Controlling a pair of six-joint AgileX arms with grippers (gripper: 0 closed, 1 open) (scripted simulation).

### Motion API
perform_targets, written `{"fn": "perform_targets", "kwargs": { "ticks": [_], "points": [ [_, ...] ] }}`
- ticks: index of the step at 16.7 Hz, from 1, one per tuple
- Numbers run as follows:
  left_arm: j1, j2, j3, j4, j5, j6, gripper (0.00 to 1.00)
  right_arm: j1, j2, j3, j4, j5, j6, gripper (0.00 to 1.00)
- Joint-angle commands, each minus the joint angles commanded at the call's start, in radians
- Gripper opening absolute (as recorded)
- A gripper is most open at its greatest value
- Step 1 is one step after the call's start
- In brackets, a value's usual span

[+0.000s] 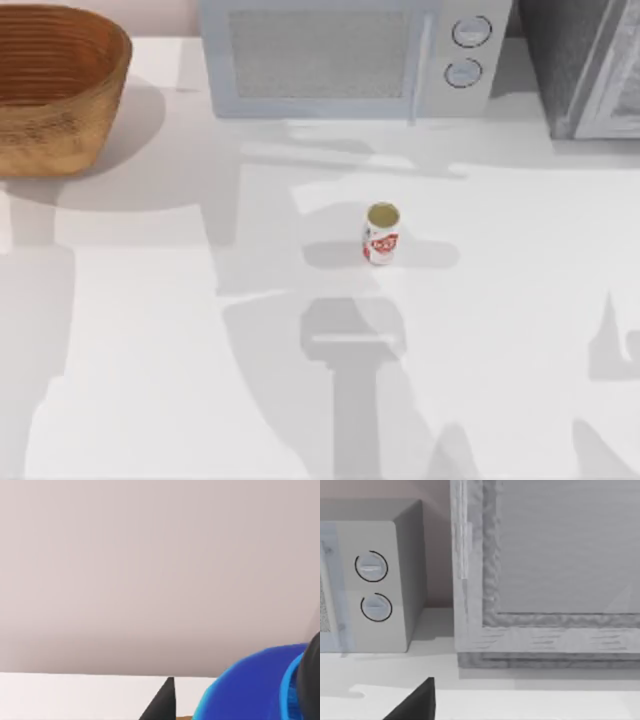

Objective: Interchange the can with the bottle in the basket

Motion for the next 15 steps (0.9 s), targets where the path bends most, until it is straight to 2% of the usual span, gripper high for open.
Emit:
{"fn": "perform_targets", "kwargs": {
  "ticks": [2, 15],
  "points": [
    [0.0, 0.0, 0.0, 0.0, 0.0, 0.0, 0.0, 0.0, 0.0, 0.0, 0.0, 0.0, 0.0, 1.0],
    [0.0, 0.0, 0.0, 0.0, 0.0, 0.0, 0.98, 0.0, 0.0, 0.0, 0.0, 0.0, 0.0, 1.0]
  ]
}}
